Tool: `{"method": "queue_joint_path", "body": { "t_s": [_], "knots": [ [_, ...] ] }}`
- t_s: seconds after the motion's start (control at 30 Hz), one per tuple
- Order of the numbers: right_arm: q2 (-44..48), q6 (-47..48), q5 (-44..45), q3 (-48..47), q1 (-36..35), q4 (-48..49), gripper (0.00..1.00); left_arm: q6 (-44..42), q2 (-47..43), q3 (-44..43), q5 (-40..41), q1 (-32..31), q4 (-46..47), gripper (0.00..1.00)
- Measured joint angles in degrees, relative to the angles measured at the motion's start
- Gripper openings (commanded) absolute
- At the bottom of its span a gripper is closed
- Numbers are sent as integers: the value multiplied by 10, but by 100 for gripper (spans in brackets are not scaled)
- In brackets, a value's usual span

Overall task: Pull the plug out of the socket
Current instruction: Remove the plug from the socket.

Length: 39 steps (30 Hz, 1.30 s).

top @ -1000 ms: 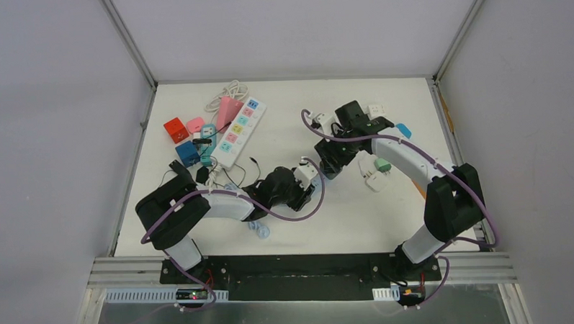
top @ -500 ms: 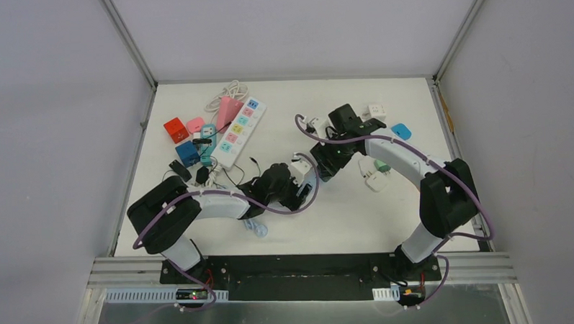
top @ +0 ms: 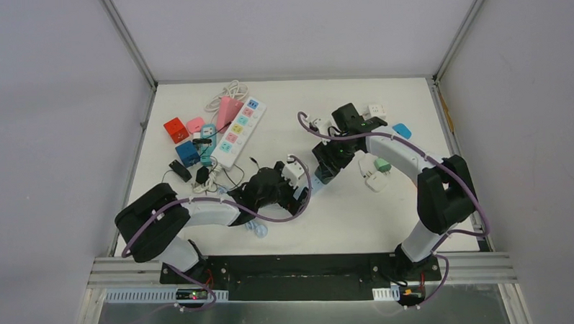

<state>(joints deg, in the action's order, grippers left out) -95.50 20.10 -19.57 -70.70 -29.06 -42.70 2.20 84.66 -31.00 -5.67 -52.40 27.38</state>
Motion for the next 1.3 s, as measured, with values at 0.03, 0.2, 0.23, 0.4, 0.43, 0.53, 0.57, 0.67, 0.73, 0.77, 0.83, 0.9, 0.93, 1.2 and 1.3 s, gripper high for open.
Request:
{"method": "queue_joint_path", "body": {
  "t_s": [0.03,0.2,0.23,0.4,0.43,0.53,0.57,0.67,0.73,0.77,0.83,0.9,0.93,1.2,1.3],
  "knots": [
    [0,0,-1,0,0,0,0,-9,8,6,-6,0,18,91],
    [-1,2,-4,0,2,0,0,-53,69,9,-33,0,90,88],
    [-1,2,-5,0,3,0,0,-60,80,8,-36,0,99,87],
    [-2,3,-10,0,6,0,0,-77,124,-5,-38,0,141,84],
    [-2,4,-10,0,6,0,0,-78,130,-6,-38,0,151,84],
    [-2,4,-14,0,7,0,0,-81,143,-6,-37,0,175,83],
    [-3,4,-14,0,8,0,0,-82,146,-6,-37,0,181,81],
    [-3,4,-15,0,8,0,0,-89,154,-6,-34,0,197,73],
    [-3,4,-16,0,9,0,0,-93,158,-6,-34,0,204,70],
    [-3,4,-16,0,9,0,0,-94,160,-6,-34,0,207,68],
    [-3,4,-16,-1,9,0,0,-97,165,-9,-34,0,212,58],
    [-3,4,-16,-1,9,1,1,-99,169,-13,-34,0,214,43],
    [-3,4,-16,-1,9,1,3,-101,172,-15,-35,0,215,36],
    [-6,-12,-9,-4,14,3,55,-102,179,-30,-34,4,202,0],
    [-8,-17,-7,-6,14,3,74,-96,179,-33,-36,4,195,0]
  ]
}}
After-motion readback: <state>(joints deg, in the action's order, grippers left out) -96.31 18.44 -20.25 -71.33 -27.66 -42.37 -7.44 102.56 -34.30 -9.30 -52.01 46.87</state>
